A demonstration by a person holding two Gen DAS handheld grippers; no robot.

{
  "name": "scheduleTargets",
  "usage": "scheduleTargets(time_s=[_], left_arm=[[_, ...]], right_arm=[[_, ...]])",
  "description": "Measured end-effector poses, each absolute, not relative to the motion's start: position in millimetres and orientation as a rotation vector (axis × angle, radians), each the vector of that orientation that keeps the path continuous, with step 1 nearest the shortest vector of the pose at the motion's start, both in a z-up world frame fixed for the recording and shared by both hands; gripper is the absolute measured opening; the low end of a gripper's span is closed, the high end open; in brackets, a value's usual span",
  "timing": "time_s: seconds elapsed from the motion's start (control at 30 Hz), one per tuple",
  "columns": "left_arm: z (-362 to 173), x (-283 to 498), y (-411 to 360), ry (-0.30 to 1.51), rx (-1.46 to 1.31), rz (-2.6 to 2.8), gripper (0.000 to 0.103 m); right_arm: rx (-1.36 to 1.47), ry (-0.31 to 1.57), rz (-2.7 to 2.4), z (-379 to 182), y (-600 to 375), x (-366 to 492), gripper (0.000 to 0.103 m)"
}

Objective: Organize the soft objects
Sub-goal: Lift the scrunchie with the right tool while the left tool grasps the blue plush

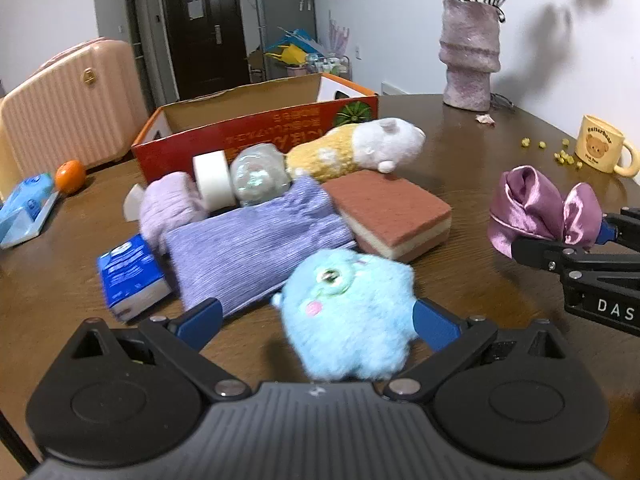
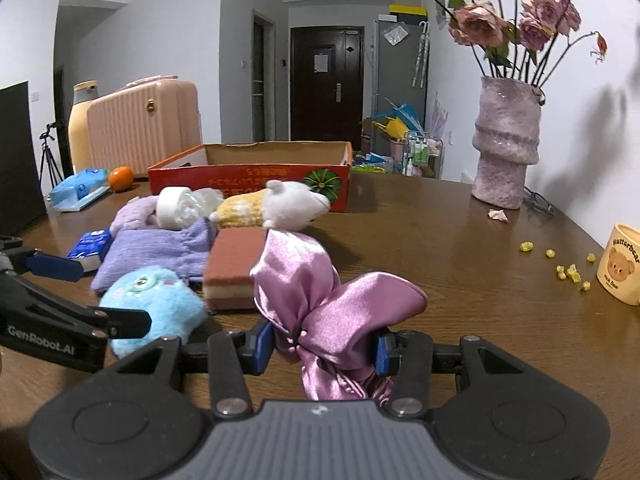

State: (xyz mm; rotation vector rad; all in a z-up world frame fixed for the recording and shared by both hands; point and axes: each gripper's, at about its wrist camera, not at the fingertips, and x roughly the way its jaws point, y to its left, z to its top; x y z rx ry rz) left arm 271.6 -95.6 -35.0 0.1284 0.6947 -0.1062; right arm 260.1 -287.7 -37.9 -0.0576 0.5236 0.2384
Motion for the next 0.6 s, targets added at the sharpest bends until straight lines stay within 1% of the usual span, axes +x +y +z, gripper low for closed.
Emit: scheduleTargets(time_s=[0.27,0.6], left_arm=[[-44,291,-116,0.717,0.161,-0.132,0.103],[-60,308,-123,0.753,0.172,-0.128,0.103]], right_arm=[[-0.01,0.543,0.222,-42,-306,271,0.046],[0.003,0.552,0.223,-45,-308,275,0.047]])
